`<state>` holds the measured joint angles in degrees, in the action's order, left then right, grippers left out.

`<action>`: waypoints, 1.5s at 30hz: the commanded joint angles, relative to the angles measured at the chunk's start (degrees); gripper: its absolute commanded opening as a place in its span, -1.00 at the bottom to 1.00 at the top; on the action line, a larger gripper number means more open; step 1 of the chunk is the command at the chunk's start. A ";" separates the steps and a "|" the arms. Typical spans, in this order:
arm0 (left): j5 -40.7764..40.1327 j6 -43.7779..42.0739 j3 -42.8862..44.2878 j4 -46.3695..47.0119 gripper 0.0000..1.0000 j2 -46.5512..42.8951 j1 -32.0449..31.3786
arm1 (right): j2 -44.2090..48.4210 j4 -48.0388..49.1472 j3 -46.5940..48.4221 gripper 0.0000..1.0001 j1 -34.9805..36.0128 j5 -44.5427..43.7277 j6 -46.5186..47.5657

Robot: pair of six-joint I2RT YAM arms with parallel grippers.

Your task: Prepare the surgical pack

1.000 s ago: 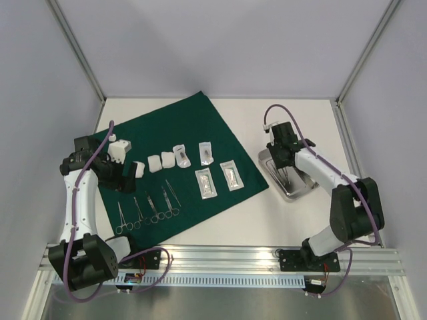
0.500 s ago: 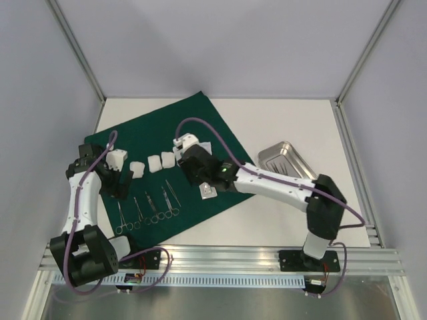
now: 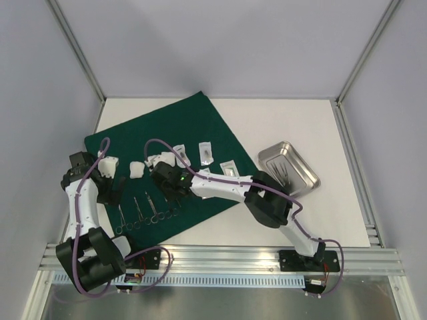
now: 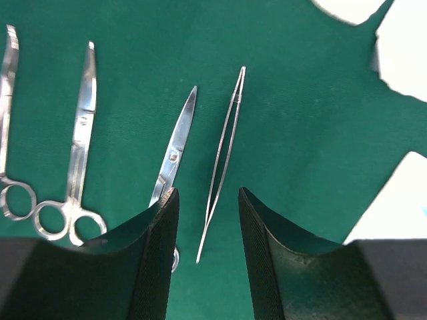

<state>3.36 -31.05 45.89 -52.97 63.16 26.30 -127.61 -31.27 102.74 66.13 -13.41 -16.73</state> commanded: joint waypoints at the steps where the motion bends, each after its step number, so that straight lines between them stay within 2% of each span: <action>1: 0.33 -1.56 0.43 0.77 1.00 -0.67 0.33 | -2.37 -0.73 4.05 -0.12 -0.03 1.36 -1.46; 7: 1.91 -1.65 1.04 -0.03 1.00 -0.93 0.33 | -5.10 -1.52 4.57 -0.18 -0.03 -1.18 -1.29; 10: 2.18 -1.91 1.04 -0.47 1.00 -1.28 0.33 | -5.19 -1.87 4.14 -0.45 -0.03 -1.79 -1.99; 11: 2.18 -2.00 1.04 -0.55 1.00 -1.54 0.33 | -4.76 -1.78 3.96 -0.67 -0.03 -1.80 -2.25; 14: 2.18 -2.17 1.13 -0.99 1.00 -1.72 0.33 | -3.53 -1.69 3.44 -0.99 -0.12 -2.67 -2.52; 19: 3.41 -2.61 2.27 -3.10 1.00 -2.77 0.33 | 3.06 -1.69 2.21 -0.99 -0.56 -5.39 0.19; 22: 4.90 -2.97 3.42 -4.68 1.00 -3.56 0.33 | 11.57 -1.78 -2.26 -0.99 -2.92 -7.59 4.15; 24: 6.30 -3.14 4.38 -6.00 1.00 -4.18 0.33 | 16.84 -1.08 -9.35 -0.99 -5.12 -7.86 6.17; 25: 6.75 -3.40 4.73 -6.44 1.00 -4.27 0.33 | 22.87 -0.82 -12.36 -0.99 -8.00 -7.60 7.75; 27: 7.45 -3.67 5.61 -7.50 1.00 -4.44 0.33 | 28.61 -1.25 -20.77 -0.99 -11.79 -6.90 9.52; 29: 8.07 -3.76 6.31 -7.94 0.99 -4.53 0.33 | 35.81 -2.39 -25.64 -0.99 -18.99 -3.39 11.18; 32: 9.82 -3.58 7.72 -8.90 0.98 -3.92 0.33 | 41.98 -3.19 -34.69 -0.99 -28.93 -1.62 13.03; 37: 13.25 -2.53 10.44 -10.13 0.97 -2.43 0.33 | 43.94 -1.00 -42.79 -0.99 -39.47 -3.38 15.94; 45: 12.73 -3.40 12.03 -11.54 0.96 -2.33 0.33 | 40.34 4.63 -48.33 -0.99 -48.02 -2.06 18.84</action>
<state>14.98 -33.45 56.25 -62.96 61.54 26.30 -86.63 -31.14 54.89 20.67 -16.69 -0.32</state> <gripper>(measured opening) 0.983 0.024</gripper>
